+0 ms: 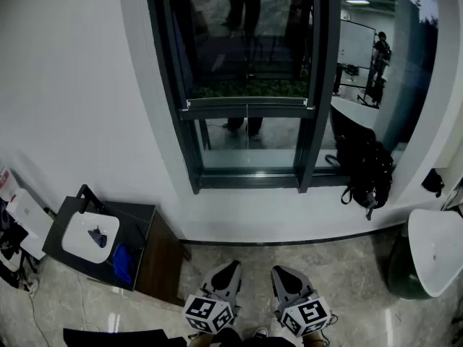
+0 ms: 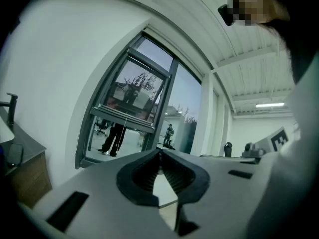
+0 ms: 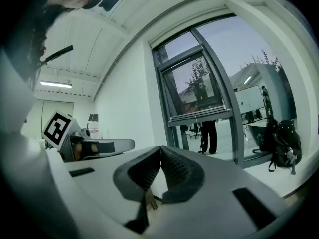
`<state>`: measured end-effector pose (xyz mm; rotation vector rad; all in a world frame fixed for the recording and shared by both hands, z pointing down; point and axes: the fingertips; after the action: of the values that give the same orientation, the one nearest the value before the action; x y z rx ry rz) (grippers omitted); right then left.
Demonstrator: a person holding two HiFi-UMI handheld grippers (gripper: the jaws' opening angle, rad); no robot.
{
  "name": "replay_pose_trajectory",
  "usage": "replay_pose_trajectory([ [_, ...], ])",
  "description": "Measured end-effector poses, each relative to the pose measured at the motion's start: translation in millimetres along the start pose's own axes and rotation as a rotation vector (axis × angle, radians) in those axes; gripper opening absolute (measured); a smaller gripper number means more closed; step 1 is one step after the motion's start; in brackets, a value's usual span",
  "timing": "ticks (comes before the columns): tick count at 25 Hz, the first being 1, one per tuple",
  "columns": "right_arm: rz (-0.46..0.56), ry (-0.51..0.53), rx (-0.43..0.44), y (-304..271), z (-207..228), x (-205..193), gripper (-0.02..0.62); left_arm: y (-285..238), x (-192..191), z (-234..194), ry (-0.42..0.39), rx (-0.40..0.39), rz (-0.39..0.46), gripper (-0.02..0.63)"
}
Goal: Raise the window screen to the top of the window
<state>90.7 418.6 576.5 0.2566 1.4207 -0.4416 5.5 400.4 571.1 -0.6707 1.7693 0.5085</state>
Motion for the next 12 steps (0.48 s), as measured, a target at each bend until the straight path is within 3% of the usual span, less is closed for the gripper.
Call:
replay_pose_trajectory([
  [7,-0.038,-0.048,0.032,-26,21,-9,0.009,-25,-1,-13,-0.010,0.019,-0.024,0.002],
  [12,-0.040,-0.070,0.040,-72,28,-10,0.009,-45,5,-55,-0.009,0.040,-0.030,0.002],
])
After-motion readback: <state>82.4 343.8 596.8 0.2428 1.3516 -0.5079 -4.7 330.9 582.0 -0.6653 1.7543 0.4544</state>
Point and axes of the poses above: the fingertips, and each gripper's own axes: y backward along the fingers, z to its right, x out of its top, and after that the axes turned 8 degrees about -x, right-handed
